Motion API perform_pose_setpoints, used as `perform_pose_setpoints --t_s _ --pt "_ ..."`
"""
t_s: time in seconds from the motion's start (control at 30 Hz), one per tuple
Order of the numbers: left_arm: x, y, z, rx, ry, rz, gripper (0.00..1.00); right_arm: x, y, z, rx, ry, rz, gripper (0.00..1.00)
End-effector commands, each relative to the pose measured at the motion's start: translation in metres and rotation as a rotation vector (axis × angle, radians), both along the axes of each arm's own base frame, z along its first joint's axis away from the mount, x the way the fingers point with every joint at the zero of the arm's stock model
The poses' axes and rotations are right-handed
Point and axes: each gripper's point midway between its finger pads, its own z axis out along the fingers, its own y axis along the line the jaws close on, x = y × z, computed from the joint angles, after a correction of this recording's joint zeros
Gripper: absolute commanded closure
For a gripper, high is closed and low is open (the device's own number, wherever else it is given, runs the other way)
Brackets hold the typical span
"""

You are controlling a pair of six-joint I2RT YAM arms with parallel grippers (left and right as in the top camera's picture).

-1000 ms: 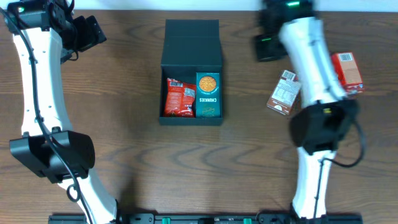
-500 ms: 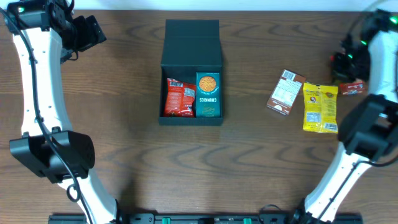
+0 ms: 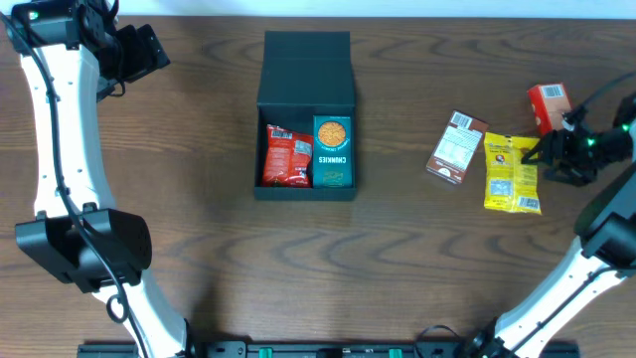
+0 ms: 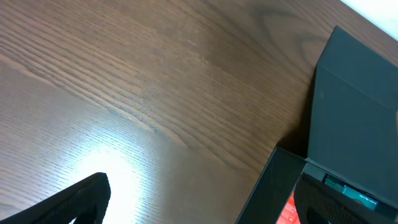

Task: Pack container
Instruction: 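Move the right gripper to the yellow snack bag and grasp it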

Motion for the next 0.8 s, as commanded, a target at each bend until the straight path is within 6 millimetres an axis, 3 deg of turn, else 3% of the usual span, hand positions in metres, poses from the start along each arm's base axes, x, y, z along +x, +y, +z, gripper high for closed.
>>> perform_pose_setpoints --t_s 0.0,0.2,0.33,0.4,0.47,0.53,0.63,0.77 --pt "0.000 0.003 -0.002 0.004 0.007 0.001 0.05 0.003 0.000 0.002 0.032 -0.064 0.012 0.29" --pt "0.000 0.002 -0.002 -0.003 0.006 0.003 0.05 0.002 -0.001 -0.015 0.007 -0.067 0.017 0.27" --pt "0.000 0.002 -0.002 -0.007 0.006 0.009 0.04 -0.003 0.012 -0.027 0.041 -0.060 0.021 0.31" --pt "0.000 0.002 -0.002 -0.007 0.005 0.010 0.05 -0.003 0.018 -0.030 0.059 -0.065 0.023 0.49" --pt "0.000 0.002 -0.002 -0.008 0.005 0.013 0.05 0.000 0.024 -0.029 0.089 -0.079 0.020 0.82" --pt "0.000 0.002 -0.002 -0.008 0.005 0.013 0.05 0.005 0.031 -0.025 0.121 -0.105 0.018 0.99" --pt "0.000 0.002 -0.002 -0.008 0.005 0.013 0.04 0.021 0.045 -0.006 0.229 -0.188 -0.002 0.98" --pt "0.000 0.002 -0.002 -0.008 0.005 0.013 0.04 0.042 0.049 0.041 0.288 -0.291 -0.009 0.98"
